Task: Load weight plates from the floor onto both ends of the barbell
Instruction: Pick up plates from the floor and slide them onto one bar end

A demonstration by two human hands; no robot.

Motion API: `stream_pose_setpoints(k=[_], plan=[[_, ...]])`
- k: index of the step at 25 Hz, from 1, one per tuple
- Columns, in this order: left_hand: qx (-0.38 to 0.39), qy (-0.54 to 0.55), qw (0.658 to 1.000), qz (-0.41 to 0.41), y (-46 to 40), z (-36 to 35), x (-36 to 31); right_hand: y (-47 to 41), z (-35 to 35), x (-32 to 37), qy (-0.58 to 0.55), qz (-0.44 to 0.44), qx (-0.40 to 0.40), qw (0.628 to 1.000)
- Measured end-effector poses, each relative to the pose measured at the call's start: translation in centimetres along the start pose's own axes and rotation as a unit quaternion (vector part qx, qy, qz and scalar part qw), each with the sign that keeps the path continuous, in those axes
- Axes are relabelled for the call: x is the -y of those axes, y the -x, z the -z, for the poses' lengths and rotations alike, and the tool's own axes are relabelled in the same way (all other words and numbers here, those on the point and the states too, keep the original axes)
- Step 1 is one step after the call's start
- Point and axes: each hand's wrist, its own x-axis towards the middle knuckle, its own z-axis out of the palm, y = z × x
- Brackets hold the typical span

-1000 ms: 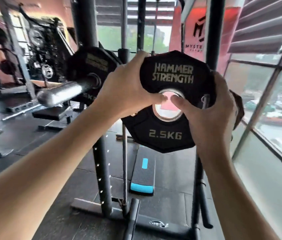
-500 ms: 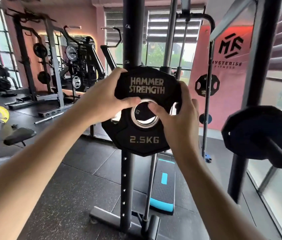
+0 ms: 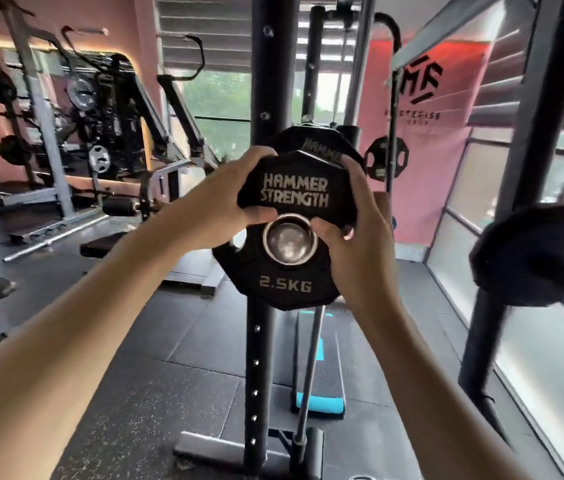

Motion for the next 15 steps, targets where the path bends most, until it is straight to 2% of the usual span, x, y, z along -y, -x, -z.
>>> stream_pose_setpoints(k=[3, 7, 11, 15], plan=[[0.005, -0.047, 0.998, -0.050, -3.4, -1.2, 1.3, -2.7, -1.5, -1.9, 0.091, 0.056, 0.027, 0.994], [-0.014, -0.152, 0.983, -0.105, -7.6, -4.1, 3.6, -6.1, -3.5, -5.5, 0.189, 0.058, 0.056, 0.979], [-0.087, -0.172, 0.977, -0.087, -10.9, -6.6, 5.2, -8.8, -5.2, -6.9, 0.248, 0.039, 0.073, 0.965], [-0.116, -0.155, 0.977, -0.085, -12.6, -7.6, 6.1, -10.5, -6.3, -8.3, 0.262, 0.044, 0.050, 0.963]])
